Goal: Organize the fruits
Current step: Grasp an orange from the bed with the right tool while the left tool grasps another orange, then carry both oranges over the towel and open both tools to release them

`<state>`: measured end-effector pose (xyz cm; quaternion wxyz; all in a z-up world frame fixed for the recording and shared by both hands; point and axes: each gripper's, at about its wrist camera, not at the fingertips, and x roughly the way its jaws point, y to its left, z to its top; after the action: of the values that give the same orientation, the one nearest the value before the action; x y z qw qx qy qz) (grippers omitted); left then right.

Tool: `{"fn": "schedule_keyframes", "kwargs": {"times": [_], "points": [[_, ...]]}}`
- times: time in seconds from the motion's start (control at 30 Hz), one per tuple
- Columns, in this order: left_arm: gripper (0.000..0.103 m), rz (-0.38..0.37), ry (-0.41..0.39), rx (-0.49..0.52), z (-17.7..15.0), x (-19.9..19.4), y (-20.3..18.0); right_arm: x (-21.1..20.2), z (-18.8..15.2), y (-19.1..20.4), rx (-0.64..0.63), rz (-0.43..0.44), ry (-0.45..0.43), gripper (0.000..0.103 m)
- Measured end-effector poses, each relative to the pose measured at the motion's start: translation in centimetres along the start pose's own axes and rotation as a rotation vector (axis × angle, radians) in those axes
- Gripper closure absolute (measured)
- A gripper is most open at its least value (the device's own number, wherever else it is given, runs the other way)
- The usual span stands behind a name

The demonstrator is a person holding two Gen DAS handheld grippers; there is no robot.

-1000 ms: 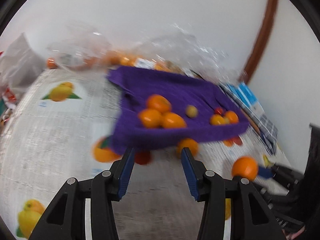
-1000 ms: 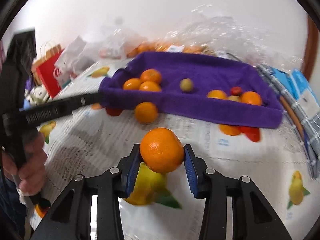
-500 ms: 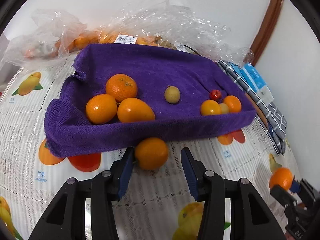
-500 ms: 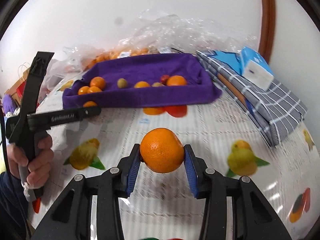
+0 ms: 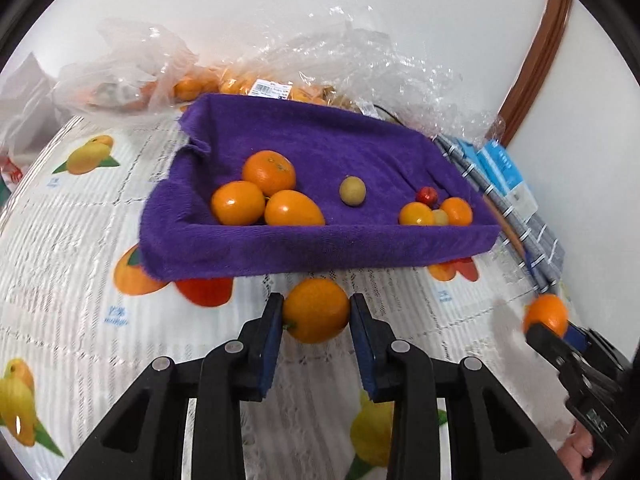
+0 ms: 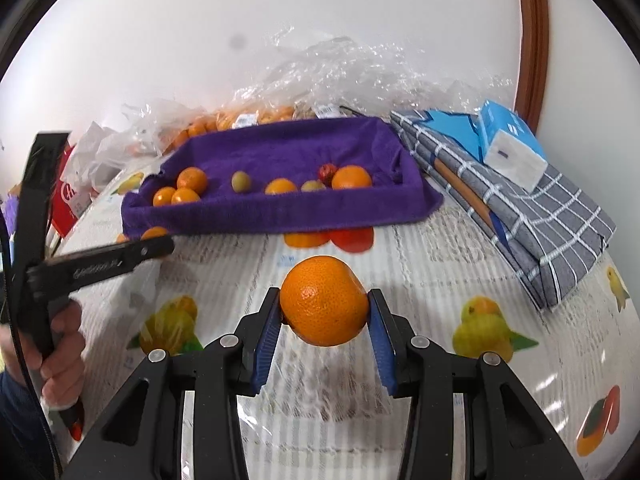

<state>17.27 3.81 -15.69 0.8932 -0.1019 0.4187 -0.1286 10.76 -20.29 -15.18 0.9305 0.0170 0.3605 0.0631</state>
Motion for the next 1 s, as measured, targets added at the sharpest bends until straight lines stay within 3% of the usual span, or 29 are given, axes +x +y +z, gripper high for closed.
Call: {"fn": "schedule_keyframes", "kwargs": {"times": [0.3,0.57,0.77,1.0], "points": [[0.072,-0.026,-0.031,-0.074,1.1,-3.2,1.8,0.3,2.8,0.1,0.021,-0.013,-0.020,0.061],[0.072,-0.011,-0.082,-0.078,3.4,-4.9,2.3,0.1,6.1,-0.7,0.024,-0.046,-0.074,0.061],[0.072,0.016,-0.095,-0.099,6.0,-3.7,2.9,1.5,8.5,-1.6,0.028,-0.043,-0.083,0.061],[0.072,0.026,-0.055,-0.097,8.6,1.0,1.5,5.8,10.9,-3.6,0.043,-0.043,-0.056,0.061]]}}
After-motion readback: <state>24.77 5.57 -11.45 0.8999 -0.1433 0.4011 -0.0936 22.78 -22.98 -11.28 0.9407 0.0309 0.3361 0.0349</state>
